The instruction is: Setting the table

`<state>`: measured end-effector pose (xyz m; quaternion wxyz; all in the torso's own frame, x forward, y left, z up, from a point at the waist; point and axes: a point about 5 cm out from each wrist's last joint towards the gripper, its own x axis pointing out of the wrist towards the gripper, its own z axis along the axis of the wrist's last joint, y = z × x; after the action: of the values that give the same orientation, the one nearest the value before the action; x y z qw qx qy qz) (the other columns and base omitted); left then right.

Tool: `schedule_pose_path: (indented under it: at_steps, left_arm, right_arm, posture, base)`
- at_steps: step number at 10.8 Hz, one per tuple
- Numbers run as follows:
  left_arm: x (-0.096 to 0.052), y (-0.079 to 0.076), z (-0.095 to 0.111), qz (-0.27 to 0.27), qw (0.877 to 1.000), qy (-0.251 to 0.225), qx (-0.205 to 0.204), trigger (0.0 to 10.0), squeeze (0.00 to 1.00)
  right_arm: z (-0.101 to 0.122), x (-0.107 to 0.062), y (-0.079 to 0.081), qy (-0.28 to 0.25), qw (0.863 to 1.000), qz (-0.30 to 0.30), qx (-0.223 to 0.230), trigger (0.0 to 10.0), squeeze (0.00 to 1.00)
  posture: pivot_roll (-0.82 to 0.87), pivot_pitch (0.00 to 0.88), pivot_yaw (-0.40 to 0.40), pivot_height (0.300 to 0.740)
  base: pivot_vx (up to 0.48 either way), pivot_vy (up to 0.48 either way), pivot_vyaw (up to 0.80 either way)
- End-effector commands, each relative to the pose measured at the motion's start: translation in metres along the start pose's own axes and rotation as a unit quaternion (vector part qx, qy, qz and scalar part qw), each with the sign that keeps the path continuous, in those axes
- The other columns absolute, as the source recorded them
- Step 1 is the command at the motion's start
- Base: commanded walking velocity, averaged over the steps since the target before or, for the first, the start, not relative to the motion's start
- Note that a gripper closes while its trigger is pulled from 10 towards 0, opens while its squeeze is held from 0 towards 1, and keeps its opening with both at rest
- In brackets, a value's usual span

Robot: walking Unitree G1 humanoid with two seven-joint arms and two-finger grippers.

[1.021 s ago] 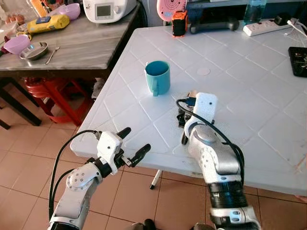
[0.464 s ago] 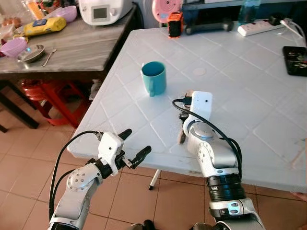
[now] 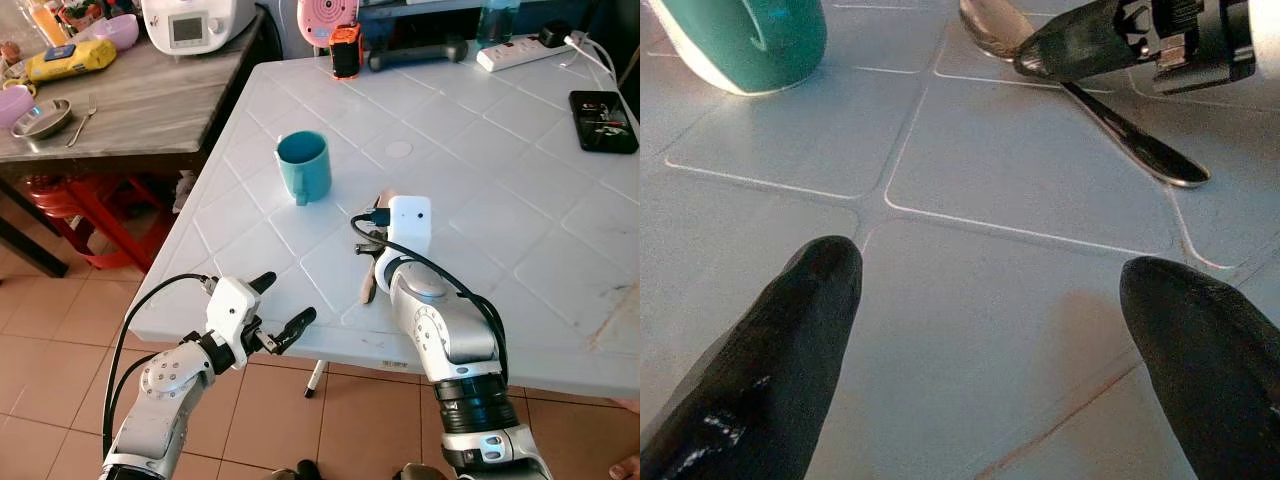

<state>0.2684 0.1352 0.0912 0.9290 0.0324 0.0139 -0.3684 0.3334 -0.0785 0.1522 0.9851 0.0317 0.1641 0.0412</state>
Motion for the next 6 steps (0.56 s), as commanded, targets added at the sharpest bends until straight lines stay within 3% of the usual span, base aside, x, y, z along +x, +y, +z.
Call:
schedule_pose_path:
  at_steps: [1, 4, 6]
  left_arm:
    - [-0.005, 0.003, 0.0, 0.006, 1.0, 0.01, 0.01, 10.0, 0.0]
    - [-0.003, 0.004, 0.001, 0.006, 1.0, 0.011, 0.012, 10.0, 0.0]
    - [-0.002, 0.003, 0.0, 0.016, 1.0, 0.009, 0.011, 10.0, 0.0]
  right_arm:
    - [-0.03, 0.001, -0.004, 0.068, 0.998, -0.006, 0.0, 0.0, 0.0]
    - [-0.028, 0.003, -0.011, 0.06, 0.998, -0.011, -0.004, 0.0, 0.0]
    - [-0.018, 0.008, -0.015, 0.024, 0.998, -0.004, -0.066, 0.0, 0.0]
  posture:
    - [-0.13, 0.177, 0.196, 0.74]
    - [-0.13, 0.174, 0.194, 0.74]
    - [-0.13, 0.167, 0.183, 0.74]
  base:
    - [0.0, 0.0, 0.0]
    - [0.0, 0.0, 0.0]
    - [0.0, 0.0, 0.0]
